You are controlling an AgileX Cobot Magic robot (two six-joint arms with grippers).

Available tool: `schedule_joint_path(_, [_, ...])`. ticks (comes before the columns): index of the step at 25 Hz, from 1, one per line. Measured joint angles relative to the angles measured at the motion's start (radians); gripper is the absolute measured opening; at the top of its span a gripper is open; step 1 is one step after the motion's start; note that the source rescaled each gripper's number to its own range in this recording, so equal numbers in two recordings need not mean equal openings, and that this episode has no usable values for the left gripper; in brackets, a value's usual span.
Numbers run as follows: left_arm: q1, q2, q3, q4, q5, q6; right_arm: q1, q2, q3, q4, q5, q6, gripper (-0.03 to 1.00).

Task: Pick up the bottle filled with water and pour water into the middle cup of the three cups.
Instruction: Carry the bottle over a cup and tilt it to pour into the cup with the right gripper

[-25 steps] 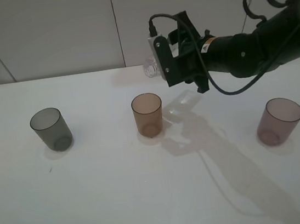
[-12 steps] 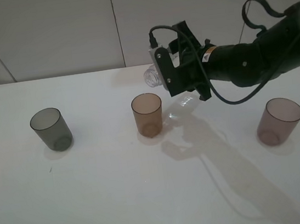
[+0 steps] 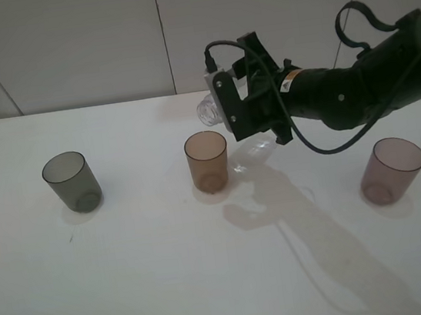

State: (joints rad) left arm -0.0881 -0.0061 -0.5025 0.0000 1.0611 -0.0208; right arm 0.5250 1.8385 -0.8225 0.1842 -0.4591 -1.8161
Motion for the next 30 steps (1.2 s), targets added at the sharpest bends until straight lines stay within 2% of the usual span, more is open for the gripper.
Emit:
schedule_joint_path(16, [0.0, 0.0, 0.0, 0.0, 0.0, 0.0, 0.01, 0.001, 0.0, 0.0, -0.003, -0.057, 0.03])
schedule_joint_path(26, [0.0, 0.0, 0.0, 0.0, 0.0, 0.0, 0.01, 0.001, 0.0, 0.0, -0.046, -0.061, 0.03])
schedule_joint_path(30, [0.0, 0.0, 0.0, 0.0, 0.0, 0.0, 0.01, 0.001, 0.0, 0.007, -0.052, -0.101, 0.03])
